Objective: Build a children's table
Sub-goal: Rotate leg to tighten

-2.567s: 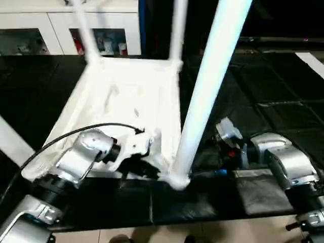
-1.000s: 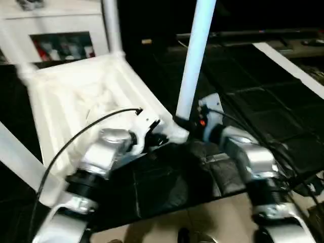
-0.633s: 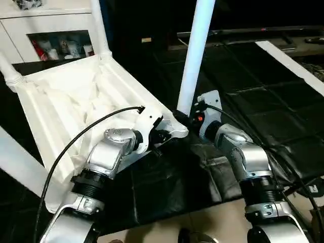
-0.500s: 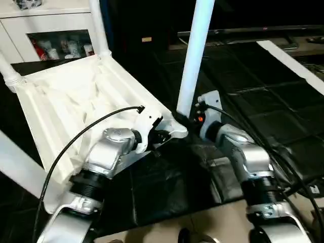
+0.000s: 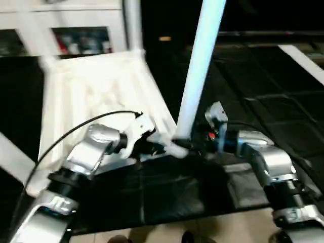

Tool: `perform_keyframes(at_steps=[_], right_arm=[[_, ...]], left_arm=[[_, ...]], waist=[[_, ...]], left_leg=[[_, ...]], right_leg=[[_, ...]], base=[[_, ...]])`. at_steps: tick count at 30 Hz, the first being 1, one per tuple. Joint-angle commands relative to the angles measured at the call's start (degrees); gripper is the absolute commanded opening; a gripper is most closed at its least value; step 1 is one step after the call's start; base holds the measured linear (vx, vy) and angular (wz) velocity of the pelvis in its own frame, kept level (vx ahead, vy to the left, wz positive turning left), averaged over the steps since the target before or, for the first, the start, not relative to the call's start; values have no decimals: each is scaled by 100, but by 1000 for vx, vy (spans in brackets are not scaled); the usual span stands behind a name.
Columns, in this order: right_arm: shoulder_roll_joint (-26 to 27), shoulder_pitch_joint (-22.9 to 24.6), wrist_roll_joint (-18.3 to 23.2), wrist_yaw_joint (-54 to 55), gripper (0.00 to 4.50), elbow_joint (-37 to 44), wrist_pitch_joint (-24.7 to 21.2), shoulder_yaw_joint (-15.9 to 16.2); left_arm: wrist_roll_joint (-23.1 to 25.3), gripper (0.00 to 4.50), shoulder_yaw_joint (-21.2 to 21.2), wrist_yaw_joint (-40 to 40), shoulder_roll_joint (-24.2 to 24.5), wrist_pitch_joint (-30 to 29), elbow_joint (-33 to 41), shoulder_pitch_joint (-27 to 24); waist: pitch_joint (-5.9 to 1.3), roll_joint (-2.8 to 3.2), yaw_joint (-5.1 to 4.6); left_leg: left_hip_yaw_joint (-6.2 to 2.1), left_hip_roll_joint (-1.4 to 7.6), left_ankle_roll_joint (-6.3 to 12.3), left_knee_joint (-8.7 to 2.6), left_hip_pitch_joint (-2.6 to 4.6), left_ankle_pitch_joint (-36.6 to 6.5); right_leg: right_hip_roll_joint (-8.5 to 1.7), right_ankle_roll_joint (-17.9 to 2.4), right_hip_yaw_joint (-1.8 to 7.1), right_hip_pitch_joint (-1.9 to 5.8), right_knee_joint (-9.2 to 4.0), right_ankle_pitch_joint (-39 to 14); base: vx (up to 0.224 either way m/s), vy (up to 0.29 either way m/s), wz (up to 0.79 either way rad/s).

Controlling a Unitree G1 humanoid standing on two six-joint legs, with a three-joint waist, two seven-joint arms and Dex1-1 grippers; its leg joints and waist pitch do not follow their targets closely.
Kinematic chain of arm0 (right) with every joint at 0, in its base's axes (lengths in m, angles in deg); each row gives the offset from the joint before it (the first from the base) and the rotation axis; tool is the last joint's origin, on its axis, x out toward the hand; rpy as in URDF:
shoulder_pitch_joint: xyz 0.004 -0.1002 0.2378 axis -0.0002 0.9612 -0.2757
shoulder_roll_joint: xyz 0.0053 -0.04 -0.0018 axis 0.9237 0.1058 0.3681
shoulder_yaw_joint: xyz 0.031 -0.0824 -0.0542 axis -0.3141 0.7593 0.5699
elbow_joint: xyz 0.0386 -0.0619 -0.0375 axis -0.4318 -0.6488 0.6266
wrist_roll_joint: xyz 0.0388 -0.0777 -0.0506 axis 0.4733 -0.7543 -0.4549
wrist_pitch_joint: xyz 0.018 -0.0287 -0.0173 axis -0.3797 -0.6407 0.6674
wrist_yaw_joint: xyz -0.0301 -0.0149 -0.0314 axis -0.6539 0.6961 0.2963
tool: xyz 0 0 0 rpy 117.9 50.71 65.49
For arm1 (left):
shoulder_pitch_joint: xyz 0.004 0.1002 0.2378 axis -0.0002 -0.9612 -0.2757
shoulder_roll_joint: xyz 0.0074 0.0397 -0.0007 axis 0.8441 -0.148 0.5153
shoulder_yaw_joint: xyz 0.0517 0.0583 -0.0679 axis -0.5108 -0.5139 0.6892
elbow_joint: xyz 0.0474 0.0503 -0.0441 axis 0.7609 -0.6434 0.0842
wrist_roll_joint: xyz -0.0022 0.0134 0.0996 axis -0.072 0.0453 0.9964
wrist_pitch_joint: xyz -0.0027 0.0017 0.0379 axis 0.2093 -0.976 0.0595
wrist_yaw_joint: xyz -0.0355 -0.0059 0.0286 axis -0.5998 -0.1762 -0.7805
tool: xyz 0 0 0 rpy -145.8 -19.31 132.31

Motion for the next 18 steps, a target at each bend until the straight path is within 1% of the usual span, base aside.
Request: perform_keyframes(at_steps=[1,2,4,5,6,8,10,11,12,13,14,17,18], right_arm=[[-188,-69,85,-526,446,105,51,119],[-243,-77,89,-638,446,101,64,161],[-360,-127,-65,-794,446,45,192,322],[-390,-143,-105,-874,446,32,243,381],[-414,-159,-133,-958,446,15,292,430],[-416,-163,-140,-1112,446,2,380,502],[-411,-161,-138,-1151,446,4,385,528],[-432,-169,-143,-1221,446,-13,382,598],[-433,-172,-185,-1243,446,-52,445,659],[-434,-176,-222,-1265,421,-88,497,693],[-428,-173,-217,-1306,413,-101,494,716],[-410,-181,-146,-1413,410,-100,402,757],[-410,-181,-146,-1413,380,-100,402,757]], left_arm=[[-163,0,-245,-603,39,263,229,3],[-165,0,-277,-677,72,309,230,-1],[-128,0,-406,-939,186,428,247,-14],[-99,0,-457,-1014,219,496,243,-16],[-72,0,-497,-1080,246,569,228,-15],[-47,0,-568,-1192,270,662,236,-16],[-43,0,-598,-1228,283,672,266,-21],[-48,0,-649,-1289,308,699,300,-27],[-43,0,-706,-1353,335,721,344,-42],[-41,0,-738,-1402,352,748,359,-51],[-25,0,-779,-1446,375,792,389,-74],[-5,0,-835,-1524,413,862,471,-139],[-5,0,-835,-1524,413,862,471,-139]], waist=[[-443,19,-16],[-442,18,7],[-448,-27,17],[-434,-23,30],[-425,-23,32],[-426,-31,50],[-432,-35,60],[-438,-58,68],[-437,-46,84],[-437,-42,82],[-440,-37,80],[-453,-38,89],[-450,-37,88]], left_leg=[[99,25,516,-332,63,-1088],[122,33,513,-326,80,-1072],[123,21,506,-320,43,-1055],[118,18,484,-323,31,-1088],[126,15,438,-315,40,-1171],[132,16,395,-314,61,-1246],[122,16,381,-319,42,-1215],[121,15,376,-317,32,-1174],[115,19,370,-320,34,-1164],[115,20,363,-321,33,-1164],[112,15,352,-319,22,-1146],[110,20,356,-315,18,-1087],[113,19,363,-315,17,-1083]], right_leg=[[-172,-1319,221,402,-233,-1457],[-179,-1375,249,376,-224,-1352],[-186,-1387,252,398,-199,-1362],[-204,-1333,258,395,-207,-1526],[-208,-1291,273,375,-220,-1680],[-216,-1251,286,363,-236,-1840],[-215,-1208,285,380,-228,-1902],[-218,-1170,286,389,-231,-1935],[-219,-1144,285,382,-231,-1979],[-220,-1135,285,379,-232,-1998],[-216,-1126,285,384,-228,-1980],[-207,-1167,287,394,-198,-1808],[-202,-1182,288,389,-202,-1780]], base=[[0,0,0],[0,0,0],[0,0,0],[0,0,0],[0,0,0],[0,0,0],[0,0,0],[0,0,0],[0,0,0],[0,0,0],[0,0,0],[0,0,0],[0,0,0]])
